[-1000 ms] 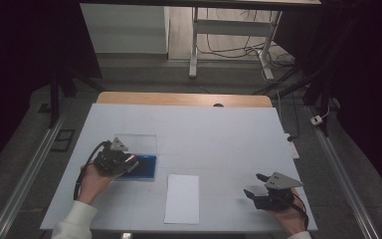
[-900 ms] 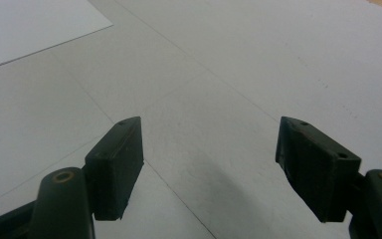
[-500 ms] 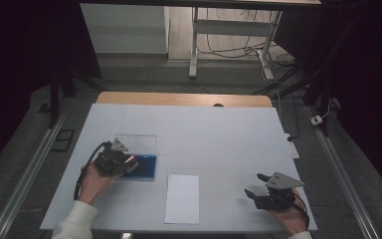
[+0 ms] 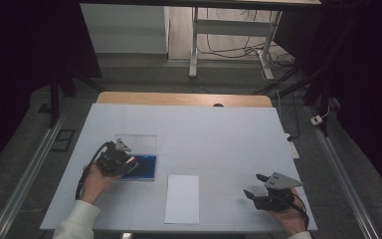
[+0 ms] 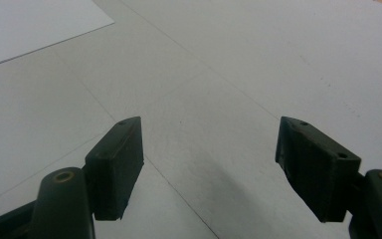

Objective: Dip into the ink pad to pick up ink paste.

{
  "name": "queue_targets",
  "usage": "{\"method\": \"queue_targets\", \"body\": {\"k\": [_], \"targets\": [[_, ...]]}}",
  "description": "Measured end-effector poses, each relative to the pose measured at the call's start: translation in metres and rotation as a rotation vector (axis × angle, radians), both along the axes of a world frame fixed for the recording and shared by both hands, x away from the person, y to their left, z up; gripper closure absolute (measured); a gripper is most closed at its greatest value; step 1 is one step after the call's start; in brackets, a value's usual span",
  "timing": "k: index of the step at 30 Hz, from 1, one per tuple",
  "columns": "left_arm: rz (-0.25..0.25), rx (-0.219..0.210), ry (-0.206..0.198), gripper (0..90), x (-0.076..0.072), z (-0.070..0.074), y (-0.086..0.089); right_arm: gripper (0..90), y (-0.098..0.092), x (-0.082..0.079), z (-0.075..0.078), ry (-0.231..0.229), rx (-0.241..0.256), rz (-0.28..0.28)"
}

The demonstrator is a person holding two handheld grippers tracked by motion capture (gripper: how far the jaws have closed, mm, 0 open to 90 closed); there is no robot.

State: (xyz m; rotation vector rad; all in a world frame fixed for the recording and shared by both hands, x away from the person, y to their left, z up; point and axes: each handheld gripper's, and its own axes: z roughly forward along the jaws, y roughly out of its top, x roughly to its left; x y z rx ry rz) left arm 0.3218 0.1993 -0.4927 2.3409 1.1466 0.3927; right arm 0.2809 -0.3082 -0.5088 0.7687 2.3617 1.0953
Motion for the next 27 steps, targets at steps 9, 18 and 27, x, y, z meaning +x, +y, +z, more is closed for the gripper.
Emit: {"method": "queue_targets", "body": {"k": [9,18,27], "targets": [[0.009,-0.015,-0.010,70.9,-0.0016,-0.0030,0.0010,26.5,0.0010,-0.0006,0.0011,-0.002,-0.002,-0.002],[0.000,-0.002,-0.026,70.9,-0.0032,-0.0040,0.0000,26.5,0.0019,-0.0008,0.0007,-0.001,-0.010,0.003],[-0.001,-0.012,-0.031,70.9,-0.0037,-0.0048,0.0012,26.5,0.0022,-0.0011,0.0009,-0.003,-0.017,0.001]]}}
